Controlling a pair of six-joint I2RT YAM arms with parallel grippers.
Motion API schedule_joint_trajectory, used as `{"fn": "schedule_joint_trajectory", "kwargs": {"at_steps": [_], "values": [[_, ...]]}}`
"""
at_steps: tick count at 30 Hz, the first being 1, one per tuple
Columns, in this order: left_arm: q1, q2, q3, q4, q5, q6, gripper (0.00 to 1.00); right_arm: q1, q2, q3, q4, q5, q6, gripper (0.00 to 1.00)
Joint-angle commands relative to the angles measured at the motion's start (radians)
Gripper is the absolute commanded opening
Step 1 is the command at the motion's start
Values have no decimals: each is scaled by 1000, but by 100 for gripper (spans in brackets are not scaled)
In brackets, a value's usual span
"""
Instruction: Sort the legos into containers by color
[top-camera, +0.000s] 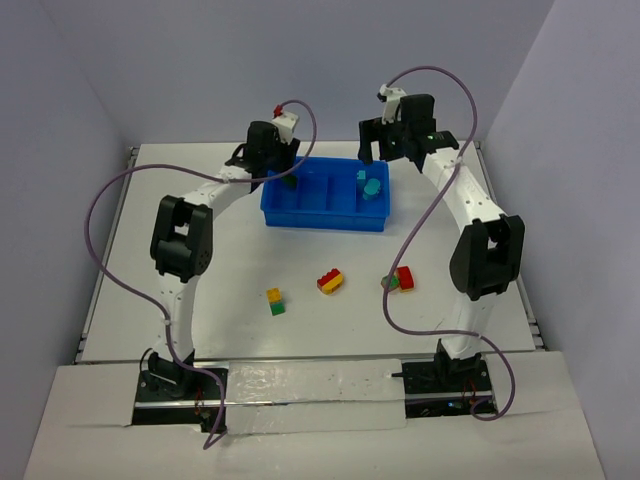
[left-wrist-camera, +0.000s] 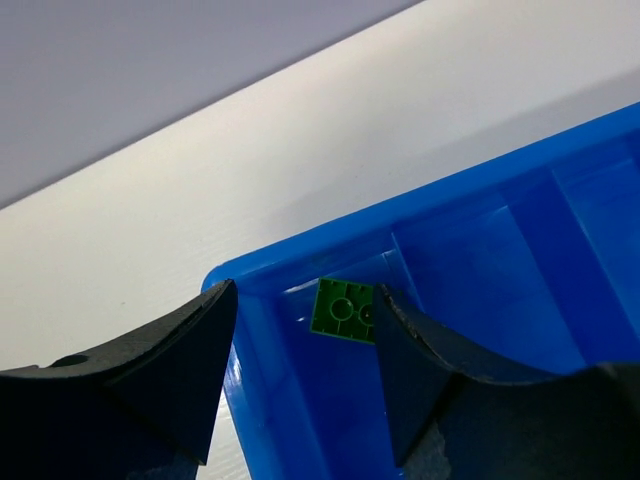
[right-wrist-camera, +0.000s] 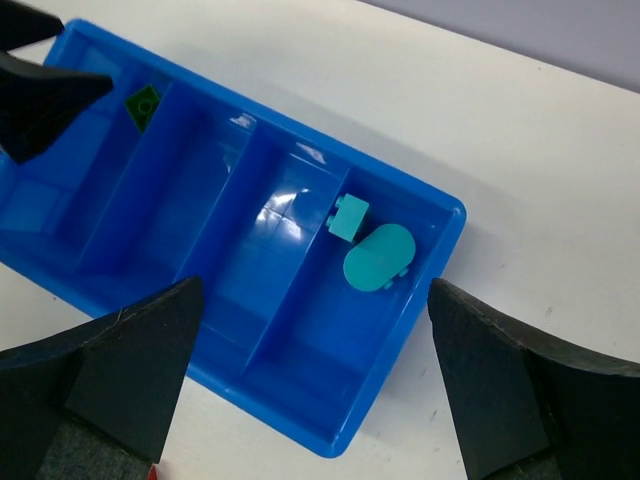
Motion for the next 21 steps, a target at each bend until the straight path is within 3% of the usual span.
{"fn": "schedule_joint_trajectory", "kwargs": {"at_steps": [1, 6, 10, 16, 21], "values": [[-7, -179, 43, -41, 71, -19, 67, -2, -124, -56, -20, -31, -93, 100], [21, -348, -87, -160, 385, 20, 80, -25, -239, -175, -213, -169, -288, 100], [60, -505, -221, -216, 531, -4, 80, -35, -298, -280, -370, -197, -473, 100], [77, -677, -423, -227, 599, -27, 80, -20, -379, -472, -483, -218, -617, 95], [86, -742, -506, -218, 576, -90, 80, 69, -393, -577, -450, -187, -489, 81]]}}
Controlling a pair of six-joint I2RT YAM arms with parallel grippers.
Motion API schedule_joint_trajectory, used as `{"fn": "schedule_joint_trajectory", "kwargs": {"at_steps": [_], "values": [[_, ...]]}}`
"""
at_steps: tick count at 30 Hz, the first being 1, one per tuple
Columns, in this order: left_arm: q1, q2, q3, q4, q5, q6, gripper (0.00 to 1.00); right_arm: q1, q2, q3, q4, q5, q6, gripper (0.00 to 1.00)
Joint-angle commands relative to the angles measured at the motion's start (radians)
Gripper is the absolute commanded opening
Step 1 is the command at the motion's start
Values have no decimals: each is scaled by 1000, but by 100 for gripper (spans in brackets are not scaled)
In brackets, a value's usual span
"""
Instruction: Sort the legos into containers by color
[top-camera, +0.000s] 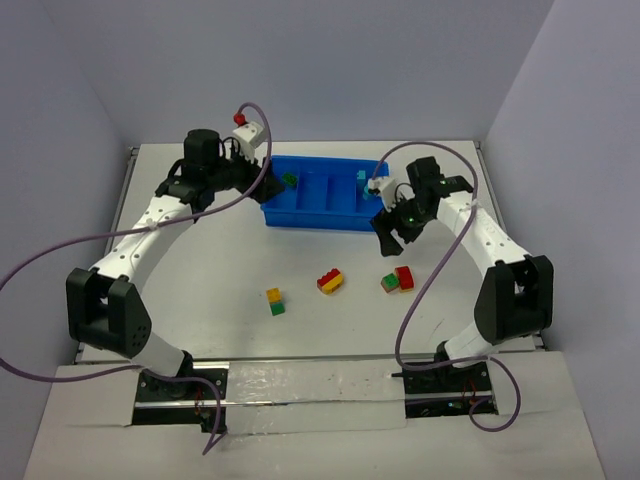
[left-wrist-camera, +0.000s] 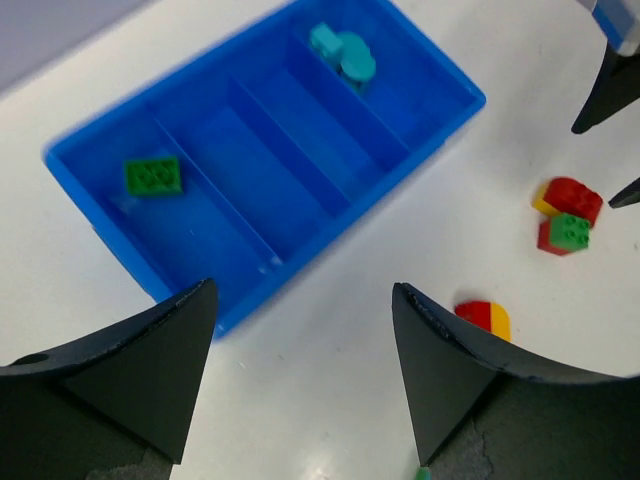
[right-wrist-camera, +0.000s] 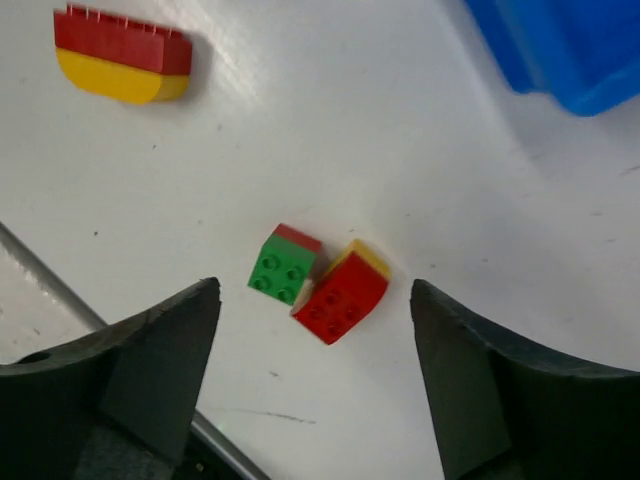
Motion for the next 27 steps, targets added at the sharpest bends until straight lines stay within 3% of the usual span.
{"fn": "schedule_joint_trajectory", "kwargs": {"at_steps": [1, 13, 27], "values": [[11, -51, -53, -9, 28, -60, 80, 95, -55, -86, 3, 14, 62, 80], [17, -69, -82, 0, -13, -105, 79, 140, -5, -188, 84, 91, 243, 73], [17, -68, -88, -4, -43, -92, 79, 139, 73, -222, 132, 174, 292, 72]]}}
